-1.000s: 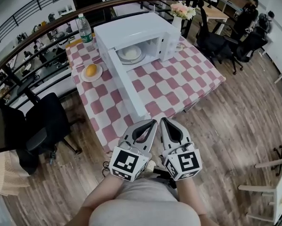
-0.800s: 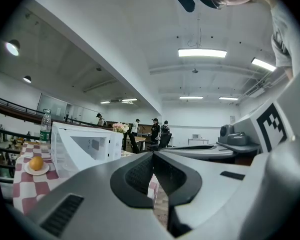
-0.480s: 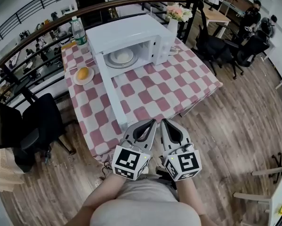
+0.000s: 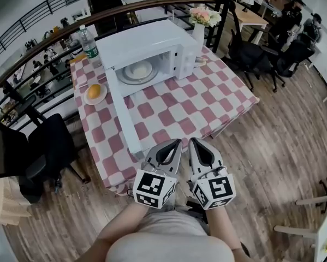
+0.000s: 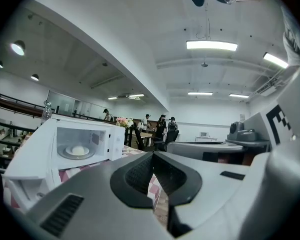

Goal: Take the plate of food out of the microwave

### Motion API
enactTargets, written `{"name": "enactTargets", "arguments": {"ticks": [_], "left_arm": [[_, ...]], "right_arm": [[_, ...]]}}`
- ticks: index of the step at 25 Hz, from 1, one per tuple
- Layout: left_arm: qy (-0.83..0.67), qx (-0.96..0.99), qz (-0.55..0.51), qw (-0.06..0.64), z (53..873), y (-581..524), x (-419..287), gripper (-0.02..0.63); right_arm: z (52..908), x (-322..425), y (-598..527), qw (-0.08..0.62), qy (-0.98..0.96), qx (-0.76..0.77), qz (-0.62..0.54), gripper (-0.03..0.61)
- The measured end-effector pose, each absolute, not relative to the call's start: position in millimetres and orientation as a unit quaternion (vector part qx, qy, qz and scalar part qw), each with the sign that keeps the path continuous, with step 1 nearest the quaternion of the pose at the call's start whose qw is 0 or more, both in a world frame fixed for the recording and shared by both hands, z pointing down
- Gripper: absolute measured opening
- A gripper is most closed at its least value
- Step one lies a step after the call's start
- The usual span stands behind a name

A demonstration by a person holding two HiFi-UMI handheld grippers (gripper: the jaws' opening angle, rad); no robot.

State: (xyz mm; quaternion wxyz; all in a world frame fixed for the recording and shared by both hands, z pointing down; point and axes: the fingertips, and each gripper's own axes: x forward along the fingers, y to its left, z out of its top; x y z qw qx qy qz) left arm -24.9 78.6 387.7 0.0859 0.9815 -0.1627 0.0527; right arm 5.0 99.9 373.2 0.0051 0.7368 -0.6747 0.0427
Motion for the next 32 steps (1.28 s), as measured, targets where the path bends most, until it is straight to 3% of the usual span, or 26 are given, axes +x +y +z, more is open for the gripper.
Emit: {"name": "enactTargets", "arguments": {"ticks": [32], "left_arm": [[-0.324,0.935,0.028,0.139,407,-39,72,0.002]], "right_arm": [[387,118,15,0.015,-0.755,0.653,0.057,0.025]]}}
